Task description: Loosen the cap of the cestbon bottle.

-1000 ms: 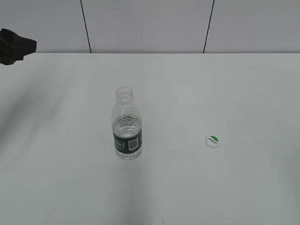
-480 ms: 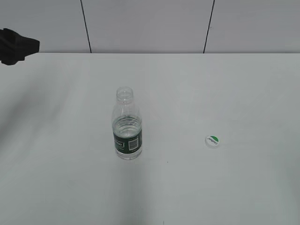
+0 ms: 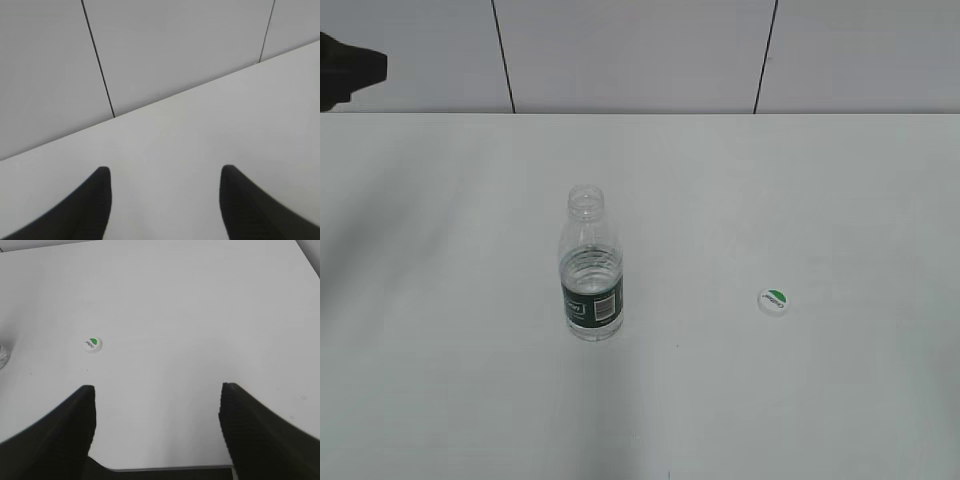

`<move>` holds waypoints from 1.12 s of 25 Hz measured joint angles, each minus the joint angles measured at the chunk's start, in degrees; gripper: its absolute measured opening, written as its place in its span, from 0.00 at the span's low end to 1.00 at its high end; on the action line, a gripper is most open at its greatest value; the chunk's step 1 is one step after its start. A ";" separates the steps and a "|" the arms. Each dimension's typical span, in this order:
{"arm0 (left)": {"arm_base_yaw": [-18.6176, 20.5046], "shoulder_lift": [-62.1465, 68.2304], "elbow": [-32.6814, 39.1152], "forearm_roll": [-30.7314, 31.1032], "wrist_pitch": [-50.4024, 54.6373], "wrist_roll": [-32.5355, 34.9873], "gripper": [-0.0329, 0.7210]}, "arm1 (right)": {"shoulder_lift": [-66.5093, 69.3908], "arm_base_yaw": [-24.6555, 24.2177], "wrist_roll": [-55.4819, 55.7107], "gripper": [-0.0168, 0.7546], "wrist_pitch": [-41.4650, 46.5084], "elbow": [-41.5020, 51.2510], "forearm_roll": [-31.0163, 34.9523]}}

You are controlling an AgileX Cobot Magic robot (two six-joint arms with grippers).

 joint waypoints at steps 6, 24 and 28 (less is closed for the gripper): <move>0.00 -3.43 1.76 1.74 -0.24 -2.10 0.60 | 0.00 0.00 0.00 0.79 0.00 0.00 0.00; -4.69 -32.95 15.99 -82.65 46.98 73.41 0.60 | 0.00 0.00 0.00 0.79 0.00 0.00 0.00; -4.74 -40.60 15.99 -89.20 62.06 80.32 0.60 | 0.00 0.00 0.00 0.79 0.00 0.00 0.00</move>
